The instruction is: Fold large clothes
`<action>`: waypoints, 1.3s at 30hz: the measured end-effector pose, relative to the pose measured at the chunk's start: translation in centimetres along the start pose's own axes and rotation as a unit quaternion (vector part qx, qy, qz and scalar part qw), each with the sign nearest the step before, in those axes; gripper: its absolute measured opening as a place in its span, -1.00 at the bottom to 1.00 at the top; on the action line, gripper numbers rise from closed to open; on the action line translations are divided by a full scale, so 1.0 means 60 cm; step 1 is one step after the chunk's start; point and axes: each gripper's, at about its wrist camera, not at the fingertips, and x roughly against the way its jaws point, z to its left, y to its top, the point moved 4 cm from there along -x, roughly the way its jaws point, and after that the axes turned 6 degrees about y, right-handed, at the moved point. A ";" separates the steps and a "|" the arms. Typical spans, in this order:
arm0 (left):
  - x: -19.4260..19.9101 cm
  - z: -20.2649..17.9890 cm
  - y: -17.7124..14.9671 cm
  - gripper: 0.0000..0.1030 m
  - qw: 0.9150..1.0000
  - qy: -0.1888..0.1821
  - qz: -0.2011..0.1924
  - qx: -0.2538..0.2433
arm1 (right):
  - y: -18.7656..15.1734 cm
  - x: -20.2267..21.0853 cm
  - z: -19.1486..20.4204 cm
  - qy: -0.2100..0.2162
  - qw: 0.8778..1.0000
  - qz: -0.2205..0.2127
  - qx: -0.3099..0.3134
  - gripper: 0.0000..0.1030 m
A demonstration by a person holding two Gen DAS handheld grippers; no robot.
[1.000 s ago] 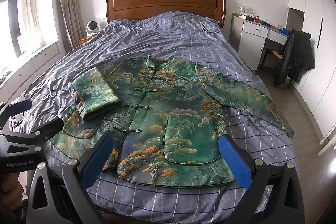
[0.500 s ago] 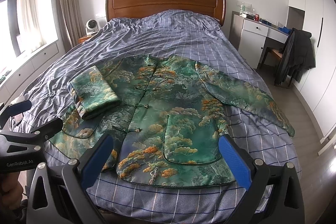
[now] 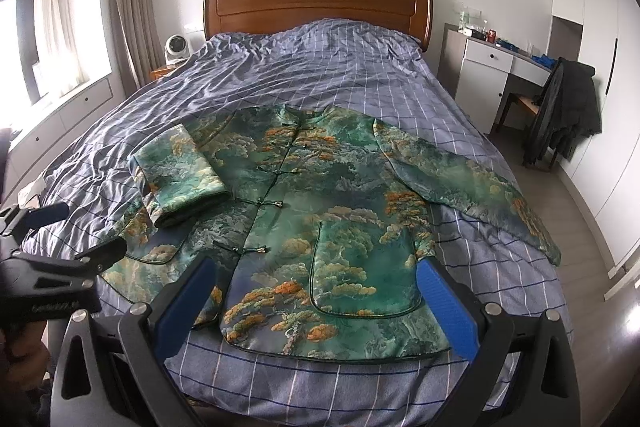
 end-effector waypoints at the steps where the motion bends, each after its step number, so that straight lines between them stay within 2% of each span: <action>1: -0.001 0.004 0.000 0.99 1.000 0.001 0.001 0.004 | 0.000 -0.002 -0.001 -0.001 1.000 -0.001 0.000 0.98; 4: 0.001 0.005 0.004 0.99 1.000 0.011 -0.004 0.003 | -0.002 -0.011 -0.007 -0.008 1.000 0.005 -0.003 0.98; 11: -0.007 0.010 0.010 0.99 1.000 0.013 0.000 0.007 | -0.001 -0.019 -0.032 -0.068 0.998 0.019 0.000 0.98; 16: -0.008 0.004 0.012 0.99 1.000 0.013 -0.004 0.001 | 0.000 -0.022 -0.048 -0.094 0.995 0.028 0.000 0.98; 30: -0.020 -0.006 0.007 0.99 1.000 0.022 -0.004 -0.017 | 0.004 -0.027 -0.051 -0.122 0.992 0.040 0.017 0.98; 32: -0.031 -0.006 0.009 0.99 0.999 0.024 -0.009 -0.033 | 0.004 -0.027 -0.051 -0.122 0.991 0.041 0.018 0.98; 35: -0.064 -0.008 0.022 0.99 0.996 0.011 -0.022 -0.085 | 0.003 -0.028 -0.050 -0.120 0.992 0.043 0.019 0.98; 37: -0.104 -0.006 0.040 0.99 0.990 -0.025 -0.022 -0.135 | 0.001 -0.027 -0.050 -0.115 0.992 0.042 0.018 0.98; 39: -0.145 -0.005 0.054 0.99 0.984 -0.044 -0.010 -0.174 | -0.001 -0.025 -0.050 -0.111 0.993 0.040 0.016 0.98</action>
